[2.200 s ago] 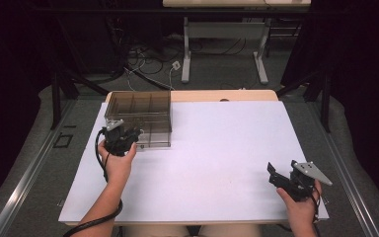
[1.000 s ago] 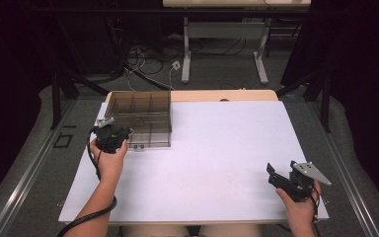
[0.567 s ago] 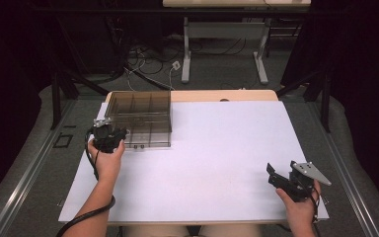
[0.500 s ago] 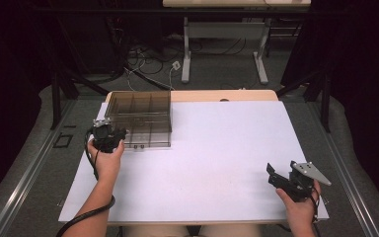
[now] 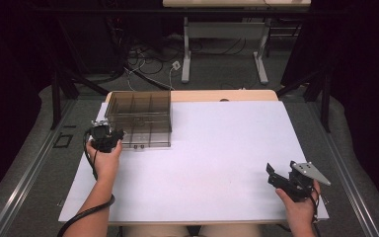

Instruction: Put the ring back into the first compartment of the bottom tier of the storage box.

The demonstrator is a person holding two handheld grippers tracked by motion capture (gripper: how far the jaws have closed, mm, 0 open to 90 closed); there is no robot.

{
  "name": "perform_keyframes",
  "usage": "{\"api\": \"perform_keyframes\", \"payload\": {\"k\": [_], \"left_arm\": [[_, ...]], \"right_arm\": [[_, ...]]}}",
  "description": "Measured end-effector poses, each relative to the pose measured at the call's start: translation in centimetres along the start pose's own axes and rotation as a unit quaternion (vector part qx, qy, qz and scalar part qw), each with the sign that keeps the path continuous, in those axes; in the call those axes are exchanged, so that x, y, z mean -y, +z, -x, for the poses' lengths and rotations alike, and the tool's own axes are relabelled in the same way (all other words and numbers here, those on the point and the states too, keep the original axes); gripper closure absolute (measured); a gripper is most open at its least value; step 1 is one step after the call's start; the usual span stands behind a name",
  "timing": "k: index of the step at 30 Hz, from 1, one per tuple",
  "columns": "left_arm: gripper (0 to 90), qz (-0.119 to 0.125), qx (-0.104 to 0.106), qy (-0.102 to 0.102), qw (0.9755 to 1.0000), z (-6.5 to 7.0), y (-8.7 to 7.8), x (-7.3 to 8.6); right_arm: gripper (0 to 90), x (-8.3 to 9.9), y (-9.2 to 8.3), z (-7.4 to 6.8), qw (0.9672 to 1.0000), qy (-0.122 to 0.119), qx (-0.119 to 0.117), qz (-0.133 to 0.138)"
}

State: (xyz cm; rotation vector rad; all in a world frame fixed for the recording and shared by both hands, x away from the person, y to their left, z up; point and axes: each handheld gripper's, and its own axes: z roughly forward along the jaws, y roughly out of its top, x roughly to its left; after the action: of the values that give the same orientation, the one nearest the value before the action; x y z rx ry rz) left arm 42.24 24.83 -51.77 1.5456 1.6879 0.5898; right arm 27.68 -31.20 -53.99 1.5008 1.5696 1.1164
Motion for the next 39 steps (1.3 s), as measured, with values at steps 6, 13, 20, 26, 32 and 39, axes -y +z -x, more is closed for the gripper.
{"api": "perform_keyframes", "payload": {"k": [6,13,20,26,32,39], "left_arm": [[72.7,-0.014,-0.013,-0.001,0.9998,-0.5,0.5,0.1],[72.7,-0.028,-0.025,-0.012,0.9992,-1.3,1.0,0.4],[72.7,-0.034,-0.033,-0.025,0.9986,-1.9,1.4,0.5],[72.7,-0.035,-0.03,-0.035,0.9983,-2.2,1.6,0.4],[72.6,-0.038,-0.025,-0.029,0.9985,-2.0,1.7,0.1],[72.4,-0.041,-0.025,-0.023,0.9986,-1.6,1.9,-0.1]], "right_arm": [[13.5,0.0,0.0,0.0,1.0,0.001,-0.001,-0.002],[13.5,0.1,0.2,0.0,1.0,0.001,-0.004,0.008],[13.5,0.1,0.2,-0.1,1.0,0.003,-0.005,0.006],[13.5,0.1,0.2,0.0,1.0,0.001,-0.004,0.002],[13.5,0.1,0.2,-0.1,1.0,0.0,-0.006,0.004],[13.5,0.1,0.1,0.0,1.0,0.001,-0.003,0.0]]}}
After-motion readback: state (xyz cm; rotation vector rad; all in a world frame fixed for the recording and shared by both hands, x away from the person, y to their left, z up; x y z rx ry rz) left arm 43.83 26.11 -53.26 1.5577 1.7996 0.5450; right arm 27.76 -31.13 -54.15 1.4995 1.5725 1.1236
